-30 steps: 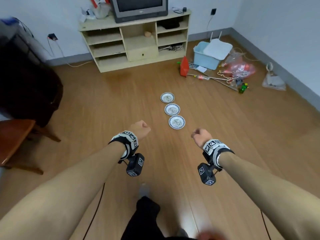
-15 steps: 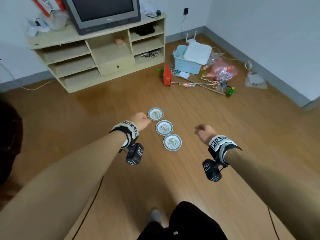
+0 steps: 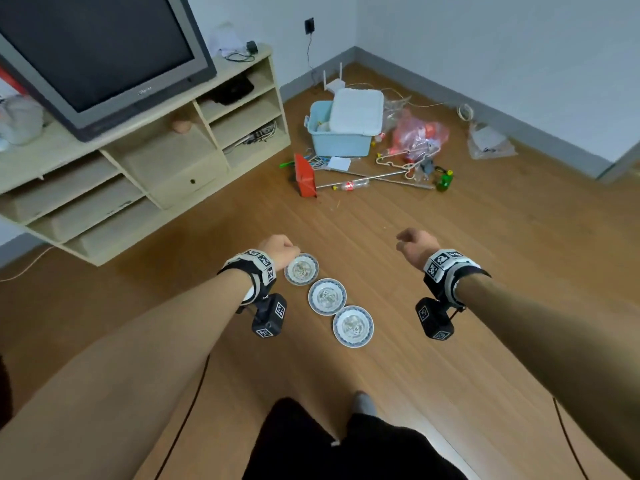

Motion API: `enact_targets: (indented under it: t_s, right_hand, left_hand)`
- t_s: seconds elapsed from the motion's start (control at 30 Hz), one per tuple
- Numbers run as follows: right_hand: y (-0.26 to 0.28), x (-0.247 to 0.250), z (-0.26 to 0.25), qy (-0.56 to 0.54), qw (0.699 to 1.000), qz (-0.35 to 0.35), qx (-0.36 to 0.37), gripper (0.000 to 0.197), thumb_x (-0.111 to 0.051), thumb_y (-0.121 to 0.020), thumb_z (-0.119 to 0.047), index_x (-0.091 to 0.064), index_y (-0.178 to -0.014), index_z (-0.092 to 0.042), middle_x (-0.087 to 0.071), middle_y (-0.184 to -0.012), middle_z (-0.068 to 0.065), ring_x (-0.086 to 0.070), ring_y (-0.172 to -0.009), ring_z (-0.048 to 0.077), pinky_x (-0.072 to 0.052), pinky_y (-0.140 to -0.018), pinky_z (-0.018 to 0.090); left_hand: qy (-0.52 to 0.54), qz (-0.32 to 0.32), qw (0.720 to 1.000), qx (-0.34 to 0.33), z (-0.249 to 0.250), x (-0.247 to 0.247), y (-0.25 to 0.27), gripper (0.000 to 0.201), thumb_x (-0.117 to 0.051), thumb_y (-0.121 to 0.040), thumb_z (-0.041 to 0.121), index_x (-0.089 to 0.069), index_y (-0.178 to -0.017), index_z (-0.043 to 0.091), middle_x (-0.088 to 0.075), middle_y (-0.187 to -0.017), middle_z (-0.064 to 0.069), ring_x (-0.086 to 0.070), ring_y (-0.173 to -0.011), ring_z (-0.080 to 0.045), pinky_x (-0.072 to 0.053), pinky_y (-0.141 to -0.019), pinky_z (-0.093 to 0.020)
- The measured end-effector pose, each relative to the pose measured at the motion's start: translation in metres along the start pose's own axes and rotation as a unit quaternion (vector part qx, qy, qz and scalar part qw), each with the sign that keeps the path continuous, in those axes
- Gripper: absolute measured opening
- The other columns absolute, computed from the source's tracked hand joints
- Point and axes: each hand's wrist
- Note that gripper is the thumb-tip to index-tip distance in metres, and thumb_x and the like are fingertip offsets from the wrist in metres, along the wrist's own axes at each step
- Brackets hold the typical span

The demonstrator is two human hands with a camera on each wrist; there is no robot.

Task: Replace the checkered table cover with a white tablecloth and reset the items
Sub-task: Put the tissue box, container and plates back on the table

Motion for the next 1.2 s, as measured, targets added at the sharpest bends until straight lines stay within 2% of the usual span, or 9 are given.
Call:
enact_targets:
  t_s: [0.17,0.33,0.47,0.6,0.73,0.8,0.9,1.03,1.2]
  right_hand:
    - [-0.05,0.006,-0.02,-0.051,0.997,0.028,-0.058,0.031,-0.054,-0.098,-0.021,-0.06,-0.129,-0.015,-0.061,-0.129,0.009,-0.057,-0.117,0.027,-0.046,-0.096,0.035]
    - [-0.059,-0.034,-0.005,-0.129,0.978,0.075,-0.147,0.032,-0.055,-0.098,-0.018,-0.061,-0.128,-0.009,-0.063,-0.126,0.011,-0.058,-0.114,0.027,-0.039,-0.085,0.026]
    - [-0.04,-0.083,0.014,-0.191,0.94,0.134,-0.248,0.032,-0.057,-0.096,-0.017,-0.06,-0.127,-0.01,-0.064,-0.126,0.011,-0.059,-0.114,0.027,-0.042,-0.089,0.028]
    - [-0.008,-0.144,0.012,-0.25,0.891,0.177,-0.335,0.032,-0.057,-0.096,-0.014,-0.06,-0.127,-0.008,-0.063,-0.128,0.012,-0.057,-0.118,0.028,-0.043,-0.099,0.032]
    - [0.009,-0.218,0.002,-0.29,0.859,0.182,-0.381,0.033,-0.059,-0.093,-0.01,-0.061,-0.125,-0.004,-0.065,-0.124,0.013,-0.059,-0.118,0.029,-0.044,-0.1,0.035]
    - [0.007,-0.259,0.002,-0.315,0.84,0.174,-0.407,0.032,-0.059,-0.092,-0.011,-0.061,-0.124,-0.006,-0.067,-0.122,0.014,-0.061,-0.113,0.029,-0.047,-0.098,0.037]
    - [-0.013,-0.329,0.014,-0.333,0.829,0.158,-0.42,0.032,-0.06,-0.092,-0.011,-0.061,-0.124,-0.008,-0.066,-0.119,0.01,-0.06,-0.107,0.025,-0.045,-0.092,0.031]
    - [-0.056,-0.422,0.043,-0.346,0.829,0.142,-0.416,0.033,-0.058,-0.093,-0.012,-0.06,-0.126,-0.009,-0.064,-0.115,0.006,-0.054,-0.1,0.019,-0.038,-0.086,0.025]
    - [-0.117,-0.505,0.104,-0.348,0.826,0.162,-0.412,0.035,-0.058,-0.093,-0.014,-0.059,-0.127,-0.011,-0.064,-0.118,0.005,-0.056,-0.103,0.02,-0.045,-0.092,0.031]
  left_hand:
    - [-0.018,-0.026,0.999,-0.041,0.025,0.036,-0.086,0.022,-0.057,-0.095,0.03,-0.064,-0.111,0.018,-0.065,-0.109,0.0,-0.058,-0.1,-0.02,-0.042,-0.084,-0.03]
    - [-0.107,-0.089,0.984,-0.113,0.044,0.034,-0.179,0.022,-0.054,-0.096,0.028,-0.067,-0.105,0.013,-0.069,-0.105,-0.007,-0.062,-0.098,-0.025,-0.046,-0.087,-0.033]
    - [-0.166,-0.159,0.954,-0.191,0.052,0.011,-0.243,0.017,-0.052,-0.096,0.027,-0.063,-0.103,0.016,-0.065,-0.099,-0.006,-0.058,-0.089,-0.023,-0.043,-0.078,-0.031]
    - [-0.199,-0.225,0.92,-0.25,0.038,-0.014,-0.276,0.02,-0.05,-0.096,0.028,-0.064,-0.106,0.018,-0.066,-0.104,-0.001,-0.06,-0.097,-0.023,-0.048,-0.086,-0.034]
    - [-0.203,-0.281,0.904,-0.25,-0.002,-0.038,-0.286,0.023,-0.047,-0.097,0.026,-0.064,-0.108,0.016,-0.066,-0.103,-0.003,-0.062,-0.094,-0.025,-0.051,-0.087,-0.038]
    - [-0.197,-0.293,0.904,-0.241,-0.033,-0.055,-0.292,0.019,-0.046,-0.096,0.027,-0.063,-0.1,0.021,-0.068,-0.096,-0.003,-0.062,-0.083,-0.025,-0.051,-0.078,-0.037]
    - [-0.191,-0.297,0.911,-0.214,-0.095,-0.093,-0.308,0.019,-0.043,-0.097,0.026,-0.059,-0.088,0.023,-0.064,-0.081,-0.004,-0.056,-0.07,-0.021,-0.044,-0.064,-0.031]
    - [-0.134,-0.324,0.926,-0.142,-0.182,-0.166,-0.337,0.021,-0.047,-0.098,0.017,-0.061,-0.108,0.004,-0.06,-0.093,-0.013,-0.053,-0.08,-0.022,-0.04,-0.072,-0.031]
    - [-0.122,-0.307,0.933,-0.145,-0.238,-0.26,-0.393,0.018,-0.049,-0.097,0.017,-0.062,-0.108,0.009,-0.063,-0.1,-0.006,-0.057,-0.088,-0.022,-0.042,-0.079,-0.031]
Point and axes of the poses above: each hand's wrist, its own y-axis away from the middle knuckle, its own x-axis out of the back of the hand, z = x × y
